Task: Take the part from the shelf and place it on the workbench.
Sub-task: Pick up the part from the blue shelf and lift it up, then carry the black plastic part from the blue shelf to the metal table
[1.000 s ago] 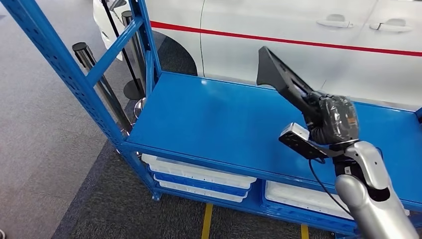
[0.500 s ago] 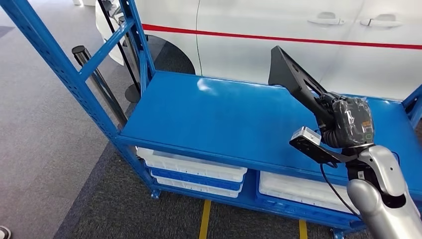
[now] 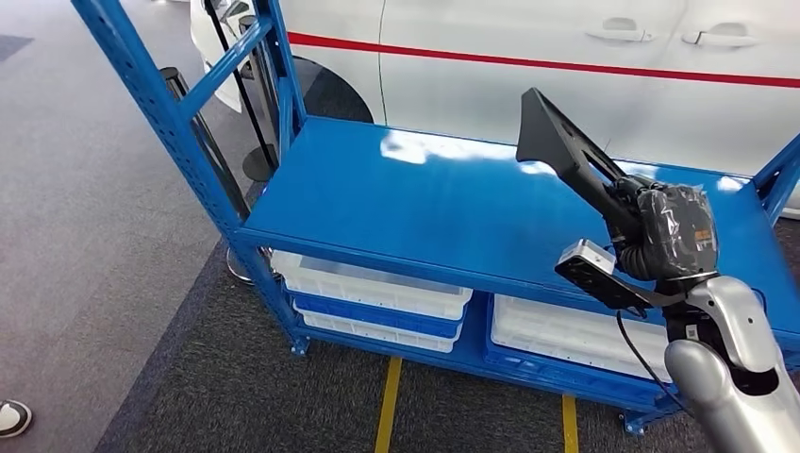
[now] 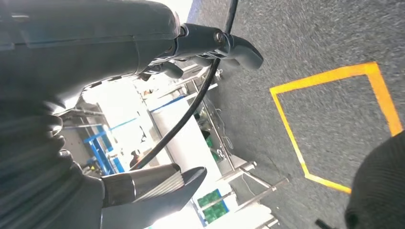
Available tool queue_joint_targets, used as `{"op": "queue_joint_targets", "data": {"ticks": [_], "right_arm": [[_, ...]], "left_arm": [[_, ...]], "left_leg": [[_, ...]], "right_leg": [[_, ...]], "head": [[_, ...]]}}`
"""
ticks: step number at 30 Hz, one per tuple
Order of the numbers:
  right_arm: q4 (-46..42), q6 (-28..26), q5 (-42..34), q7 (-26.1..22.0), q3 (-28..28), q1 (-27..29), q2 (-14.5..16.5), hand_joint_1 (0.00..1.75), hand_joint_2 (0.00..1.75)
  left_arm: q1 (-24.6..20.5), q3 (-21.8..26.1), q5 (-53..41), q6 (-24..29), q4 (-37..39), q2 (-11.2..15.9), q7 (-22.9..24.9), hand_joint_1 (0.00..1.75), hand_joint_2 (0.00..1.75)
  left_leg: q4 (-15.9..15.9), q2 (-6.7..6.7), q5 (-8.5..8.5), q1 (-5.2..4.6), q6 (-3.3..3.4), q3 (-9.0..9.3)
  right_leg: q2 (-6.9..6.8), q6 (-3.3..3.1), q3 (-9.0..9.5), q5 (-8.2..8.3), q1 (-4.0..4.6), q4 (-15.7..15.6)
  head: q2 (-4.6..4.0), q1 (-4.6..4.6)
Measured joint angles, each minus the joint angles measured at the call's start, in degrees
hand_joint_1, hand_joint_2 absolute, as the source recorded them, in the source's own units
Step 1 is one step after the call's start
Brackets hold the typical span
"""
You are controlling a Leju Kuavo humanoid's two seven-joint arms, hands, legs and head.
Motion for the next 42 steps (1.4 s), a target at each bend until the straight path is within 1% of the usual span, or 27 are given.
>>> {"op": "queue_joint_targets", "data": {"ticks": [3,4,5,6,8,9,11,14,15,17,19,20,21,22,24,26,27,29,30,31,34,35,37,38,39,41,42], "right_arm": [[0.16,0.09,0.0,0.03,-0.18,0.07,-0.53,1.75,1.75],[0.25,0.12,0.0,0.03,-0.22,0.12,-0.61,1.75,1.75],[0.36,0.16,0.0,0.03,-0.23,0.17,-0.68,1.75,1.75],[0.47,0.2,0.0,0.03,-0.23,0.21,-0.73,1.75,1.75],[0.6,0.25,0.0,0.03,-0.27,0.17,-0.82,1.75,1.75],[0.62,0.26,0.0,0.03,-0.31,0.11,-0.85,1.75,1.75],[0.72,0.28,-0.01,0.04,-0.46,0.01,-0.96,1.75,1.75],[1.03,0.37,0.0,0.04,-0.61,-0.07,-1.14,1.75,1.75],[1.12,0.41,0.01,0.03,-0.62,-0.11,-1.15,1.75,1.75],[1.27,0.47,0.01,0.01,-0.67,-0.21,-1.15,1.75,1.75],[1.52,0.54,-0.01,-0.02,-0.69,-0.22,-1.16,1.75,1.75],[1.68,0.58,0.0,-0.03,-0.69,-0.22,-1.16,1.75,1.75],[1.84,0.62,0.0,-0.03,-0.69,-0.22,-1.16,1.75,1.75],[1.95,0.64,0.0,-0.03,-0.7,-0.22,-1.18,1.75,1.75],[2.05,0.66,-0.01,0.0,-0.73,-0.27,-1.26,1.75,1.75],[2.16,0.71,-0.01,0.07,-0.81,-0.48,-1.41,1.75,1.75],[2.26,0.74,-0.01,0.1,-0.86,-0.67,-1.47,1.75,1.75],[2.57,0.81,-0.02,0.16,-0.9,-0.97,-1.62,1.75,1.75],[2.74,0.83,-0.02,0.2,-0.92,-1.09,-1.74,1.75,1.75],[2.92,0.86,-0.03,0.23,-0.94,-1.2,-1.88,1.75,1.75],[3.51,0.97,-0.03,0.34,-0.99,-1.5,-2.2,1.75,1.75],[3.74,1.02,-0.03,0.37,-1.0,-1.52,-2.23,1.75,1.75],[4.18,1.13,-0.03,0.39,-1.0,-1.56,-2.26,1.75,1.75],[4.35,1.17,-0.03,0.4,-1.01,-1.64,-2.29,1.75,1.75],[4.48,1.19,-0.03,0.4,-1.02,-1.79,-2.35,1.75,1.75],[4.63,1.19,-0.05,0.44,-1.1,-2.02,-2.55,1.75,1.75],[4.72,1.18,-0.06,0.5,-1.18,-2.1,-2.71,1.75,1.75]], "left_arm": [[0.78,0.56,-2.47,0.0,-0.77,0.07,1.18,0.0,1.75],[1.15,0.93,-3.31,0.0,-0.99,0.07,1.4,0.0,1.75],[1.41,1.29,-3.88,-0.01,-1.17,0.07,1.48,0.0,1.75],[1.59,1.61,-4.25,-0.01,-1.33,0.07,1.54,0.0,1.75],[2.02,2.18,-4.9,-0.02,-1.67,0.09,1.67,0.0,1.75],[2.32,2.55,-5.26,-0.02,-1.85,0.12,1.74,0.0,1.75],[2.95,3.32,-6.03,-0.01,-2.28,0.27,1.87,0.0,1.75],[3.88,4.28,-6.88,-0.01,-2.82,0.53,1.98,0.0,1.75],[4.19,4.56,-7.19,-0.01,-3.0,0.58,2.02,0.0,1.75],[4.77,5.17,-8.12,-0.02,-3.42,0.66,2.11,0.0,1.75],[5.26,6.04,-9.11,-0.02,-3.81,0.68,2.2,0.0,1.75],[5.46,6.48,-9.52,-0.02,-3.95,0.68,2.24,0.0,1.75],[5.61,6.89,-9.91,-0.01,-4.11,0.68,2.27,0.0,1.75],[5.75,7.23,-10.19,-0.01,-4.24,0.69,2.3,0.0,1.75],[6.07,7.96,-10.9,-0.01,-4.47,0.84,2.35,0.0,1.75],[6.52,8.61,-11.71,-0.01,-4.77,1.13,2.36,0.0,1.75],[6.77,8.88,-12.09,-0.01,-4.98,1.27,2.37,0.0,1.75],[7.27,9.29,-12.68,0.0,-5.33,1.42,2.38,0.0,1.75],[7.44,9.51,-12.87,-0.01,-5.51,1.47,2.39,0.0,1.75],[7.58,9.75,-13.06,-0.01,-5.63,1.5,2.39,0.0,1.75],[7.81,10.29,-13.43,-0.01,-5.97,1.38,2.39,0.0,1.75],[7.86,10.39,-13.46,-0.02,-6.04,1.32,2.39,0.0,1.75],[7.94,10.58,-13.46,-0.02,-6.15,1.18,2.39,0.0,1.75],[7.98,10.69,-13.46,-0.02,-6.17,1.11,2.39,0.0,1.75],[8.07,10.83,-13.46,-0.02,-6.18,1.05,2.39,0.0,1.75],[8.4,11.26,-13.69,-0.02,-6.19,1.02,2.39,0.0,1.75],[8.77,11.63,-14.2,-0.01,-6.21,1.02,2.39,0.0,1.75]], "left_leg": [[-0.47,0.32,2.18,0.21,0.48,-1.95],[-0.3,0.37,2.68,0.23,0.39,-2.79],[-0.02,0.41,3.17,0.27,0.28,-3.69],[0.34,0.43,3.6,0.35,0.11,-4.62],[1.37,0.44,4.28,0.55,-0.37,-6.42],[1.95,0.43,4.53,0.57,-0.68,-7.17],[2.58,0.39,5.14,0.46,-1.42,-7.93],[2.67,0.22,5.93,0.57,-2.52,-8.42],[3.47,0.16,4.79,0.69,-2.8,-8.92],[8.16,0.11,-0.44,0.85,-3.19,-10.51],[15.4,0.12,-5.36,0.85,-3.38,-11.96],[17.95,0.12,-5.98,0.84,-3.36,-11.97],[18.82,0.11,-5.3,0.81,-3.22,-11.19],[17.59,0.09,-3.83,0.74,-2.93,-9.39],[10.09,-0.01,-2.13,0.35,-1.79,-3.18],[2.63,-0.1,-2.8,-0.13,-0.98,1.95],[0.75,-0.13,-3.21,-0.36,-0.79,2.93],[-0.25,-0.04,-2.01,-0.43,-0.58,2.52],[-0.69,0.08,-1.2,-0.31,-0.26,2.16],[-1.07,0.2,-0.24,-0.14,0.06,1.57],[-1.12,0.37,2.11,0.02,0.51,-1.08],[-0.92,0.38,2.77,0.04,0.44,-2.13],[-0.16,0.41,3.89,0.18,0.15,-4.32],[0.39,0.42,4.3,0.26,-0.06,-5.38],[1.01,0.42,4.62,0.28,-0.34,-6.37],[2.06,0.4,5.24,0.21,-0.98,-7.69],[2.25,0.36,5.67,0.14,-1.31,-8.05]], "right_leg": [[0.01,0.73,-2.25,-7.86,-0.29,8.21],[-0.02,0.95,-2.76,-9.37,-0.43,11.41],[-0.03,1.15,-2.61,-9.51,-0.59,13.33],[-0.06,1.34,-1.56,-8.56,-0.75,13.45],[-0.1,1.73,3.27,-6.15,-1.11,8.07],[-0.09,1.74,5.97,-6.07,-1.08,4.16],[0.05,1.05,8.84,-6.91,-0.88,-0.49],[0.06,-0.74,8.07,-6.08,-0.68,-1.07],[-0.05,-1.34,7.51,-5.46,-0.69,-1.16],[-0.21,-2.15,6.15,-4.11,-0.71,-1.25],[-0.22,-2.37,4.42,-2.75,-0.52,-1.17],[-0.23,-2.4,3.53,-2.07,-0.39,-1.1],[-0.24,-2.39,2.65,-1.44,-0.25,-1.0],[-0.23,-2.37,1.81,-0.83,-0.11,-0.91],[-0.21,-2.21,0.53,0.31,0.16,-0.75],[-0.26,-1.74,0.06,1.35,0.11,-0.81],[-0.28,-1.37,-0.01,1.91,-0.04,-0.99],[-0.25,-0.61,-0.13,2.82,-0.32,-1.54],[-0.18,-0.26,-0.46,2.15,-0.36,-1.28],[-0.12,0.04,-1.0,0.3,-0.38,-0.07],[-0.08,0.78,-3.34,-7.95,-0.59,9.42],[-0.09,1.02,-3.59,-8.85,-0.66,12.47],[-0.11,1.38,-1.66,-6.93,-0.84,13.64],[-0.13,1.52,0.76,-5.4,-0.98,11.25],[-0.16,1.61,3.72,-5.0,-1.07,7.45],[-0.04,1.03,8.11,-5.97,-0.89,0.83],[0.04,0.55,8.89,-6.67,-0.69,-0.76]], "head": [[0.0,0.11],[0.0,0.12],[0.0,0.11],[0.0,0.11],[0.01,0.1],[0.01,0.1],[0.02,0.0],[0.01,-0.1],[0.0,-0.09],[0.0,-0.1],[0.0,-0.11],[0.0,-0.11],[0.0,-0.11],[0.0,-0.12],[0.0,-0.11],[0.01,-0.08],[0.01,-0.12],[0.01,-0.18],[0.01,-0.22],[0.0,-0.21],[0.0,-0.19],[0.0,-0.18],[0.0,-0.19],[0.0,-0.19],[0.01,-0.19],[0.01,-0.27],[0.02,-0.29]]}}
